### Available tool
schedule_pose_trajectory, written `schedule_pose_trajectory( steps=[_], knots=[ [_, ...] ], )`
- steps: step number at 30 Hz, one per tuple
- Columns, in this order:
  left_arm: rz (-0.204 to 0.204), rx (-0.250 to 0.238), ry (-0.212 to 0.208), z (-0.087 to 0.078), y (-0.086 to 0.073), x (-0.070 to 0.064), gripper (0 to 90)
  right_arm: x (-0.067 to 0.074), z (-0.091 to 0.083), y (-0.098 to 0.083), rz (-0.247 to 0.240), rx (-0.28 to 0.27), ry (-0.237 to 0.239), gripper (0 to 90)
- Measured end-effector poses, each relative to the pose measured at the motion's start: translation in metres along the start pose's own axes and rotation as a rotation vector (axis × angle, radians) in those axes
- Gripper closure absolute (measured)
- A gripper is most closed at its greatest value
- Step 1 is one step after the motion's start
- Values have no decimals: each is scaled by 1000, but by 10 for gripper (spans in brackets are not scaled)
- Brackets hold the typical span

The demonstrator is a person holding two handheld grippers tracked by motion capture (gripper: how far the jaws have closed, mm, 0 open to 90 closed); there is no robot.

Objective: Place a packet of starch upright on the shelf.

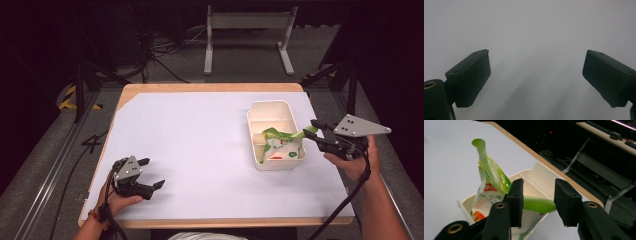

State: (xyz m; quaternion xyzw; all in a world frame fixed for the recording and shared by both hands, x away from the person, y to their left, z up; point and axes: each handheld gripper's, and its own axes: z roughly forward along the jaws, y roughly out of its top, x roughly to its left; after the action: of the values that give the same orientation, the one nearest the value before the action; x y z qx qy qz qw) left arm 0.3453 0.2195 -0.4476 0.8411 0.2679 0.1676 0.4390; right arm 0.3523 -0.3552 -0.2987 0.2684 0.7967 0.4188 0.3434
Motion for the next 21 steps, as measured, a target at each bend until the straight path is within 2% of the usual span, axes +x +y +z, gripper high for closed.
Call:
schedule_pose_trajectory(
  steps=[4,8,10,12,21],
  knots=[
    [-4,2,0,1,0,0,88,-2,-9,-3,42,-42,-35,550],
    [-4,-1,0,0,0,1,88,-2,-14,-7,61,-48,-31,511],
    [-6,-1,0,0,0,1,88,0,-15,-10,62,-26,-36,487],
    [-7,0,-3,1,0,0,88,1,-15,-14,60,-28,-47,477],
    [-2,1,0,1,1,0,88,7,-14,-33,82,17,-26,426]
  ],
)
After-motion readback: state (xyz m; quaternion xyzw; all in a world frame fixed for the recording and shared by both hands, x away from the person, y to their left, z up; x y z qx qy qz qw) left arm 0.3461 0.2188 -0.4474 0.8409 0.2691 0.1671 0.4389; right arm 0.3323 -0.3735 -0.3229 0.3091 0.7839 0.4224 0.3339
